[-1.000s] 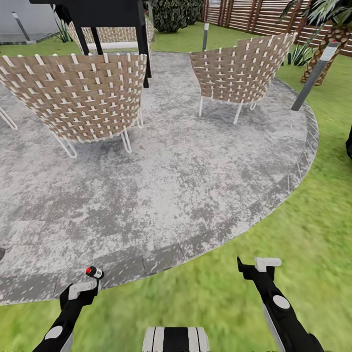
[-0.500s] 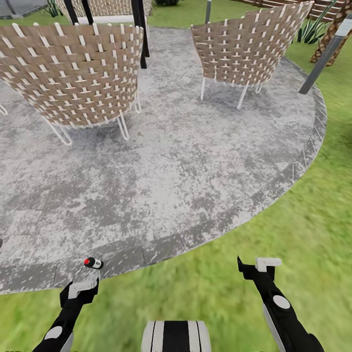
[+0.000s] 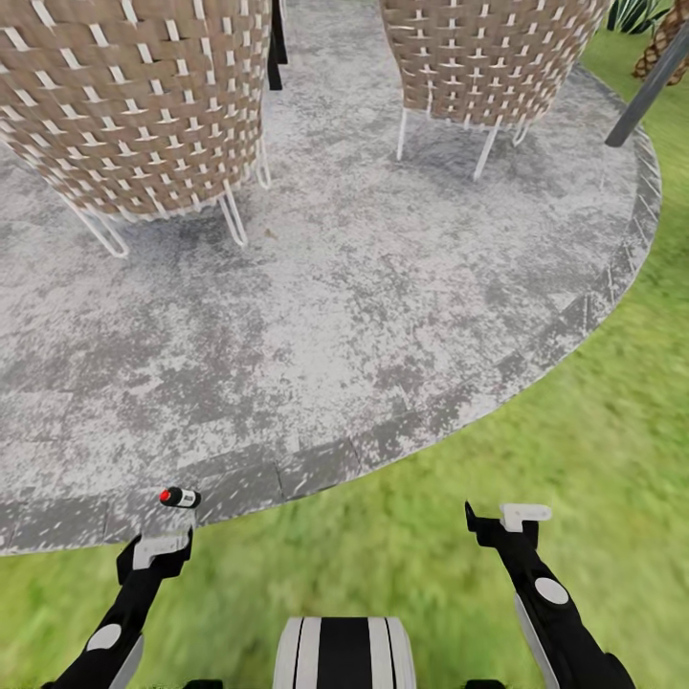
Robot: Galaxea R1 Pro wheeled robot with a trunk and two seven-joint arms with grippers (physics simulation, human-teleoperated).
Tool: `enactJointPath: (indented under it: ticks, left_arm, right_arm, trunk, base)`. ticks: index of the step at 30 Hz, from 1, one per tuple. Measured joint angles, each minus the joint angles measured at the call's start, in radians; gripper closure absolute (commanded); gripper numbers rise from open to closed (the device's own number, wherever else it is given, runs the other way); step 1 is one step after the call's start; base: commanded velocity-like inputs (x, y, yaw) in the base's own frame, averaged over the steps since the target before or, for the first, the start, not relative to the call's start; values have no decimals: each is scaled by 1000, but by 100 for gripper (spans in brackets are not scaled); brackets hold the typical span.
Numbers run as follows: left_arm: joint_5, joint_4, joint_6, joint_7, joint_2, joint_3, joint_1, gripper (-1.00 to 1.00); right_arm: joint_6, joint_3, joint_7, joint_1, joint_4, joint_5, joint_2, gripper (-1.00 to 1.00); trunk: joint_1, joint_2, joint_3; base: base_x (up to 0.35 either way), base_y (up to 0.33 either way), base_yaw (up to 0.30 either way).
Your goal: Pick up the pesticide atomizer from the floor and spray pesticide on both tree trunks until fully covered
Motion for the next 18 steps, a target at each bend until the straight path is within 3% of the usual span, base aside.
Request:
enactJointPath:
  ticks: [8,18]
  left_arm:
    - [0,0,-3,0,-4,0,1,-100]
    - [3,2,-3,3,-8,4,2,-100]
  right_arm:
    - [0,0,0,0,0,1,0,-100]
    - [1,1,0,0,0,3,0,-100]
  trunk:
    - [4,-2,-44]
    - [4,-2,-50]
  base:
    - [0,0,0]
    - [0,0,0]
